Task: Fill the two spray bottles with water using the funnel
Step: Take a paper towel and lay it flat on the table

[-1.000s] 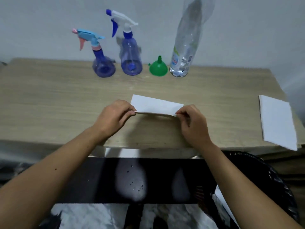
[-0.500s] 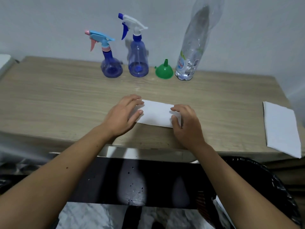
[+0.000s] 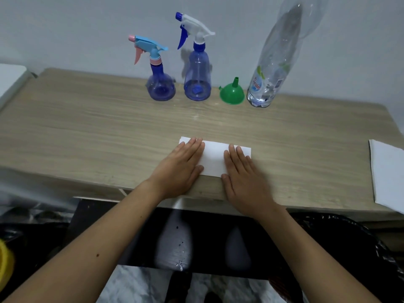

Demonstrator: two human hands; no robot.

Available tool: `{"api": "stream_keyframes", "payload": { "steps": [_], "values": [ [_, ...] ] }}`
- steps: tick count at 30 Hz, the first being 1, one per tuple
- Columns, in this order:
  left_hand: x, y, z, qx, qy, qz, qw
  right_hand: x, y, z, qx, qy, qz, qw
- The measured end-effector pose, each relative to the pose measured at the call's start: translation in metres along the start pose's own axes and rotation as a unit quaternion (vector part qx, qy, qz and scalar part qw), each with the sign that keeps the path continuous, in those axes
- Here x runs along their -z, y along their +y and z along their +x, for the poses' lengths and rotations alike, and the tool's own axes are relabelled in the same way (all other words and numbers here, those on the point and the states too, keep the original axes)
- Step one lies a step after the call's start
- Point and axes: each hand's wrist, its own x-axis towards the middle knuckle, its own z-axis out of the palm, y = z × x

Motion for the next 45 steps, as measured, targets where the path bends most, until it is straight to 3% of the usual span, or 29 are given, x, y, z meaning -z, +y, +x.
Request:
{"api": "stream_keyframes", "payload": {
  "steps": [15,24,36,45],
  "values": [
    [0.025,-0.085,-0.095,0.103,-0.037,0.008,0.994,-0.016,-0.106,0.044,0.099,-0.059,0.009,0.993],
    [0.05,-0.154,-0.117,0.112,-0.046,0.022,0.992,-0.03,-0.163,0.101,0.112,-0.054,0.053,0.991],
    [0.061,-0.211,-0.071,0.122,-0.062,0.009,0.991,-0.021,-0.156,0.174,0.102,-0.083,0.06,0.99],
    [0.064,-0.214,-0.028,0.113,-0.08,0.025,0.99,-0.011,-0.132,0.19,0.077,-0.097,0.048,0.991]
  ]
}}
